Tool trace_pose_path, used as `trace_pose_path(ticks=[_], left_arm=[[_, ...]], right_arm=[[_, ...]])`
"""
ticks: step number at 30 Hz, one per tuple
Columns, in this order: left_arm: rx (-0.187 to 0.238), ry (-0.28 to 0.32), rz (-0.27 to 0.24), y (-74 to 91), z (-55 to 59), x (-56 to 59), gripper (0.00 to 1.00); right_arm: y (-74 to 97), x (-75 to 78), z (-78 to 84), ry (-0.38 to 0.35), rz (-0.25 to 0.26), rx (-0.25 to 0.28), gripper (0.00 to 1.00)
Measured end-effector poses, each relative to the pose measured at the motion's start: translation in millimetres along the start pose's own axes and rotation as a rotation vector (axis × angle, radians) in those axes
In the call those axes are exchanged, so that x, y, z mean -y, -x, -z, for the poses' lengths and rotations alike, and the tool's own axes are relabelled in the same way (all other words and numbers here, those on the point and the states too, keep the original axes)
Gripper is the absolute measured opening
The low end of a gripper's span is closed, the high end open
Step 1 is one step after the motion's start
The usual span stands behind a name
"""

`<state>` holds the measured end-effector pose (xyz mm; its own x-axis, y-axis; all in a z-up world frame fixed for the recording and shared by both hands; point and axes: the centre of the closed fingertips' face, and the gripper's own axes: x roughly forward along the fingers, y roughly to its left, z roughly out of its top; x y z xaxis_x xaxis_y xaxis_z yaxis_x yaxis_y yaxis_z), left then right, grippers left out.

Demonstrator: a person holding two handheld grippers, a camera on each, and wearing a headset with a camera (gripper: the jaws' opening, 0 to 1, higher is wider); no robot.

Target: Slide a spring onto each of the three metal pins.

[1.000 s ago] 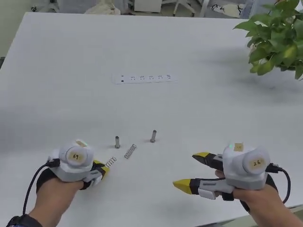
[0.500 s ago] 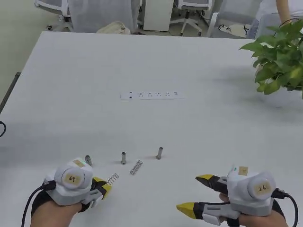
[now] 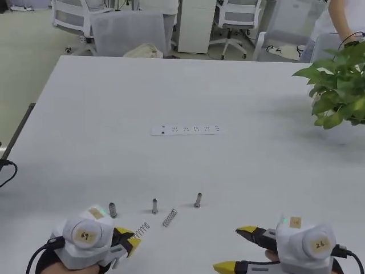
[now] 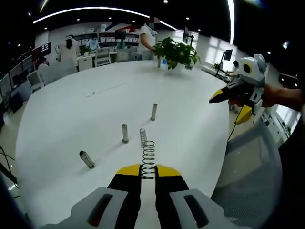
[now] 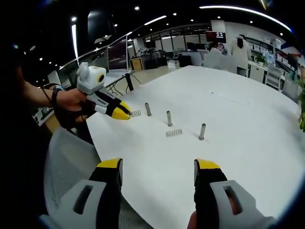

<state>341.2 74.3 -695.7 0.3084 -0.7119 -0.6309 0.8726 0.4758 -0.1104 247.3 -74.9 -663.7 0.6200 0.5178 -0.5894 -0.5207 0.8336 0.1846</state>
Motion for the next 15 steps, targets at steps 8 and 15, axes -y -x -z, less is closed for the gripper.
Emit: trace_pose_path(ticks=[8,15], left_arm=[[0.035,-0.036,0.023,6.6,-18.3,9.9,0.03],[0.050,-0.069,0.034,12.6,-27.8,16.0,0.03]], right_arm=[[-4.2,-7.8,-13.8,0.016,-0.043,0.018,0.57],[-8.9,-14.4,-22.8,0.030,-0.077,0.027,0.55]])
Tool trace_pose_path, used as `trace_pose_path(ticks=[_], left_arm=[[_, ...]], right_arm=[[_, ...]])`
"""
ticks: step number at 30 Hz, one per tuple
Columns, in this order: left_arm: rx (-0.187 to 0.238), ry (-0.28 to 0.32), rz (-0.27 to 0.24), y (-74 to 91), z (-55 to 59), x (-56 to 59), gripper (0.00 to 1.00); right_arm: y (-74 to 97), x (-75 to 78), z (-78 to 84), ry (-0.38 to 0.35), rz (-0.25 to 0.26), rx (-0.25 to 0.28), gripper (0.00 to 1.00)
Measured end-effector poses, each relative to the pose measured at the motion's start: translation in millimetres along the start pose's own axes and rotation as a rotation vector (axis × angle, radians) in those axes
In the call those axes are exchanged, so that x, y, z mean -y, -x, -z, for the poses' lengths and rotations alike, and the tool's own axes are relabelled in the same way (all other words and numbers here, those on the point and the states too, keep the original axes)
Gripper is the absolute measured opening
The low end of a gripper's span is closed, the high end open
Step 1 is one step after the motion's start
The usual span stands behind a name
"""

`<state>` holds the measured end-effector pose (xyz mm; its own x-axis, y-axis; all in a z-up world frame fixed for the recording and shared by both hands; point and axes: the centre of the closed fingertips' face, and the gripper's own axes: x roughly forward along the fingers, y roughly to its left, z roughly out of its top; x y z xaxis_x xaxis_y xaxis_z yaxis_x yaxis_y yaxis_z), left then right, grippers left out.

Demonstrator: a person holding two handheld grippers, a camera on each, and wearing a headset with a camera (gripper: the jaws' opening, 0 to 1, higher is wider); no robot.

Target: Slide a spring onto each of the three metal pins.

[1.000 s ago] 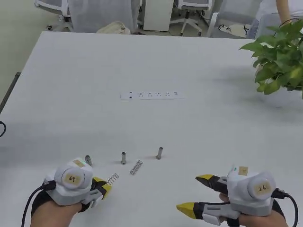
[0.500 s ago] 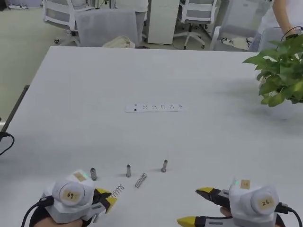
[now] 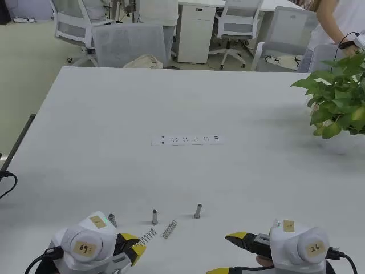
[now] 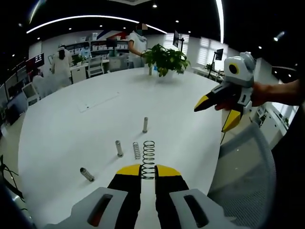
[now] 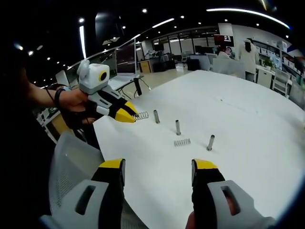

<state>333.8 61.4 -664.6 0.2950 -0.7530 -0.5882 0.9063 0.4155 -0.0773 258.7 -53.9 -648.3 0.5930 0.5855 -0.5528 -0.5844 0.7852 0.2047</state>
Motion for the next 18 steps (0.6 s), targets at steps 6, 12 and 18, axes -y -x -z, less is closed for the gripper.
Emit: trace_pose_path(ticks=[6,12,18], left_arm=[[0.011,-0.030,0.013,2.9,-7.9,7.3,0.03],[0.017,-0.061,0.032,3.8,-13.4,17.2,0.03],[0.017,-0.093,0.082,0.7,-14.6,34.7,0.03]], right_arm=[[-7.7,-5.2,-4.9,0.015,-0.028,-0.002,0.54],[-13.6,-8.9,-9.7,0.033,-0.053,-0.001,0.52],[-19.5,-13.0,-14.1,0.042,-0.077,0.011,0.50]])
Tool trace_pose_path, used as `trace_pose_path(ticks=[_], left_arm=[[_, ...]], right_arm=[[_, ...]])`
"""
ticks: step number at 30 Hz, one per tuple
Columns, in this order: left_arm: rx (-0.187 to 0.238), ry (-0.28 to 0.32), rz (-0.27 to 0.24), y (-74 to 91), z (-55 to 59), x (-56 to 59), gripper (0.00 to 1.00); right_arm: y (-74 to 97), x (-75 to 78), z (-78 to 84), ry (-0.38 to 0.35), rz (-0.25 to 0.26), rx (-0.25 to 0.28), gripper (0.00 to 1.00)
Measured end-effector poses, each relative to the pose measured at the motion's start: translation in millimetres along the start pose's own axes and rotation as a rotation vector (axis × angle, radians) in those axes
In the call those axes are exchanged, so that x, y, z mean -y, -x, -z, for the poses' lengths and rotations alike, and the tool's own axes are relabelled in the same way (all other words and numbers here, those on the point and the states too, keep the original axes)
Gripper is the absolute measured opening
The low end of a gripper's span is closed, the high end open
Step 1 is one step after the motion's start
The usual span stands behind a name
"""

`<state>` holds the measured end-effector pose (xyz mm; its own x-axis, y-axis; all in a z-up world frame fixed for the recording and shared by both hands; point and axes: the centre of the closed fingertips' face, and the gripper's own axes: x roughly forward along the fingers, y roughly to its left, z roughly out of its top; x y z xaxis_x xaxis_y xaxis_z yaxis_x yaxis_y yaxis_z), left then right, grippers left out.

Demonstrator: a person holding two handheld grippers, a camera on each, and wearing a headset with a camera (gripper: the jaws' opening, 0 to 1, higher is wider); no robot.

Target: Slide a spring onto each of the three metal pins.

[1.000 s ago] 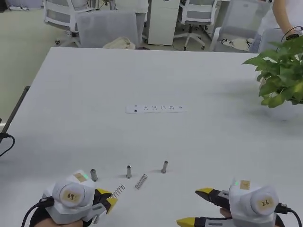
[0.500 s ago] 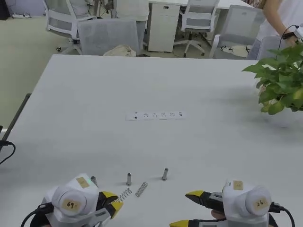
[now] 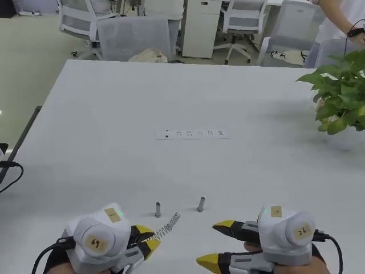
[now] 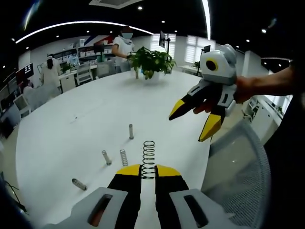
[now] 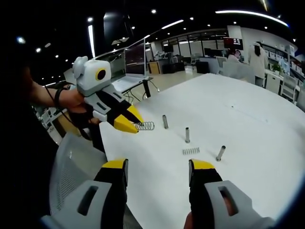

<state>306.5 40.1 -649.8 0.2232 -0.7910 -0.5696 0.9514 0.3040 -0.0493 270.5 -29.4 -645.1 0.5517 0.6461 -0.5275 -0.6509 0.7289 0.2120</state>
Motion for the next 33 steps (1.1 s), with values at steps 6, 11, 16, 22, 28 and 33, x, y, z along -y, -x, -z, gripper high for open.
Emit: trace_pose_path(ticks=[6,11,16,22,28,33], left_arm=[[0.000,-0.027,0.038,-5.0,-3.5,16.3,0.03],[-0.003,-0.056,0.072,-8.6,-5.8,29.7,0.03],[-0.007,-0.088,0.101,-11.1,-8.8,40.4,0.03],[0.000,-0.124,0.145,-13.2,-11.4,51.2,0.03],[-0.009,-0.170,0.177,-13.8,-10.1,60.4,0.03],[-0.010,-0.191,0.198,-13.1,-9.7,65.1,0.03]], right_arm=[[-3.8,-3.9,-1.5,0.011,-0.023,-0.001,0.48],[-5.6,-8.4,-1.8,0.017,-0.044,-0.002,0.46],[-7.4,-13.9,-0.9,0.026,-0.071,-0.003,0.42],[-9.8,-24.7,1.6,0.064,-0.125,-0.012,0.34],[-9.9,-31.8,1.4,0.073,-0.169,-0.009,0.27],[-9.6,-38.6,3.2,0.089,-0.204,-0.013,0.18]])
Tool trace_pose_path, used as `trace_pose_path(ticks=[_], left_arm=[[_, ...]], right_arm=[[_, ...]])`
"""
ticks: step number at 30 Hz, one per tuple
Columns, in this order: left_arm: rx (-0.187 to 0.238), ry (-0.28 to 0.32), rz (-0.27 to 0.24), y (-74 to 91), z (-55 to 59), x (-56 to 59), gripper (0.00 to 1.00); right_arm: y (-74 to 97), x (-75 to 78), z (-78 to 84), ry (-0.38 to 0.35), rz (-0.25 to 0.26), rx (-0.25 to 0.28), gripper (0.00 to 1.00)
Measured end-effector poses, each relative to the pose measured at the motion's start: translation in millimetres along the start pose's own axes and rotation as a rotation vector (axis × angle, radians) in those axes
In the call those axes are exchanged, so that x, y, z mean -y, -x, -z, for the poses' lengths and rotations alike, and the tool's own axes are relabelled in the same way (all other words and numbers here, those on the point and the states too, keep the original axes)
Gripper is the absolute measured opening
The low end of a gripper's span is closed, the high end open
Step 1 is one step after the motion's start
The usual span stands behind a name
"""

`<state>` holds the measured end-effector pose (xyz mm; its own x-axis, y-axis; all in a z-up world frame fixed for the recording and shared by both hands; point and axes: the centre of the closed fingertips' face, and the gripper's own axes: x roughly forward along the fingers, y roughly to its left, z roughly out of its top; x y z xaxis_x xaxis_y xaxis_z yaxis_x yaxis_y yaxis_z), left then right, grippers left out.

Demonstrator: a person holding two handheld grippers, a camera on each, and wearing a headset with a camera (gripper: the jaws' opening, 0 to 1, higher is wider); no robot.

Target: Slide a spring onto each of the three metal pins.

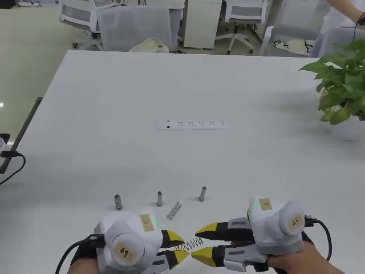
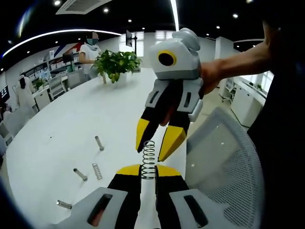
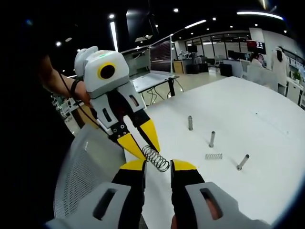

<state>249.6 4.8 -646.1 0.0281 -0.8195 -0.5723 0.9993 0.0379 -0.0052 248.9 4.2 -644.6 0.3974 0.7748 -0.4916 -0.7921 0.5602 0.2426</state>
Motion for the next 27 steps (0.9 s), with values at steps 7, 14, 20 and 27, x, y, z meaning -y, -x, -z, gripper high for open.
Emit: trace_pose_path(ticks=[7,14,20,27], left_arm=[[-0.022,-0.038,0.020,-0.7,4.0,4.1,0.03],[-0.038,-0.066,0.039,-1.6,7.3,7.8,0.03],[-0.042,-0.079,0.040,-4.1,7.8,7.8,0.03],[-0.041,-0.063,0.056,-9.9,13.1,9.5,0.03]], right_arm=[[0.1,-4.2,2.3,0.002,-0.022,-0.008,0.13],[1.1,-10.8,3.2,-0.011,-0.056,-0.009,0.10],[0.3,-10.8,3.6,-0.001,-0.052,-0.020,0.09],[-1.1,-11.3,2.0,0.013,-0.049,-0.030,0.09]])
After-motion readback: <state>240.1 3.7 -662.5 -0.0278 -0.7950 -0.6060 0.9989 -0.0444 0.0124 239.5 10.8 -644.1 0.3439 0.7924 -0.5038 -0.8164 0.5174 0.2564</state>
